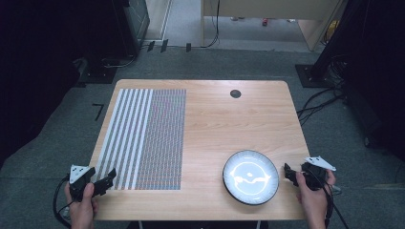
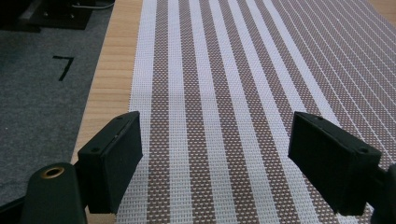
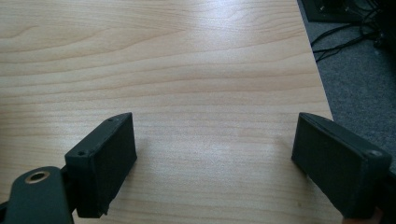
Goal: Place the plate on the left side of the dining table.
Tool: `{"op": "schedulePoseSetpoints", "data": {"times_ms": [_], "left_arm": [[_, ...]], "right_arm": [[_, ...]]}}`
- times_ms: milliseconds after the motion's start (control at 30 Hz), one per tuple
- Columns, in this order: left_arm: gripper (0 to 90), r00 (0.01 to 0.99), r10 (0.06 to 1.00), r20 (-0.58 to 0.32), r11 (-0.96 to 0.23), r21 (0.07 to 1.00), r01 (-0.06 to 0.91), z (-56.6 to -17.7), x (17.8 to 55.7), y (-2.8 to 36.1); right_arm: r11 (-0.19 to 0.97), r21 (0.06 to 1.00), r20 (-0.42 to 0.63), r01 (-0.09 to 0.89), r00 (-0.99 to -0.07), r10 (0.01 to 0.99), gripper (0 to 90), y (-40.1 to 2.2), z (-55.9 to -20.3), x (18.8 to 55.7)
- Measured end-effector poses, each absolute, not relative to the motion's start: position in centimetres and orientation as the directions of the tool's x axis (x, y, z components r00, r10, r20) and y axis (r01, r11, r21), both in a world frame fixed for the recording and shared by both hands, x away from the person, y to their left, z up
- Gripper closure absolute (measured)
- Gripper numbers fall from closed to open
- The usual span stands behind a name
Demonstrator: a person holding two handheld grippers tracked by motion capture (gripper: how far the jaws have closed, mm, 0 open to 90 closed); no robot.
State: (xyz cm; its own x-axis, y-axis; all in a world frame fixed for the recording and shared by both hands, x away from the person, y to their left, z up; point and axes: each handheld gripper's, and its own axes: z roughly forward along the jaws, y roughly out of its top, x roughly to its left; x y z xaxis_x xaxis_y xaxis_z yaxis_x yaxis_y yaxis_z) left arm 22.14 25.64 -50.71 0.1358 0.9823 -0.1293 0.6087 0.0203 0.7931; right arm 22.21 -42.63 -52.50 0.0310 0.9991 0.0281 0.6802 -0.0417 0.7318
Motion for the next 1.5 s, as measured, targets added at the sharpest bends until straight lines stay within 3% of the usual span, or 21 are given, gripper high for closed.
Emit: {"op": "schedulePoseSetpoints", "data": {"times_ms": [700, 1500], "left_arm": [[17.6, 0.133, 0.982, -0.135, 0.032, 0.808, 0.588, -50.1, 21.9, 24.9], [17.6, 0.224, 0.960, -0.169, 0.011, 0.821, 0.571, -48.8, 21.8, 20.2]], "right_arm": [[-0.136, 0.798, 0.107, 0.587, 0.083, 0.991, 14.8, -43.3, -50.2, 20.1], [-0.105, 0.834, 0.153, 0.542, -0.044, 0.987, 14.9, -40.1, -48.4, 19.1]]}}
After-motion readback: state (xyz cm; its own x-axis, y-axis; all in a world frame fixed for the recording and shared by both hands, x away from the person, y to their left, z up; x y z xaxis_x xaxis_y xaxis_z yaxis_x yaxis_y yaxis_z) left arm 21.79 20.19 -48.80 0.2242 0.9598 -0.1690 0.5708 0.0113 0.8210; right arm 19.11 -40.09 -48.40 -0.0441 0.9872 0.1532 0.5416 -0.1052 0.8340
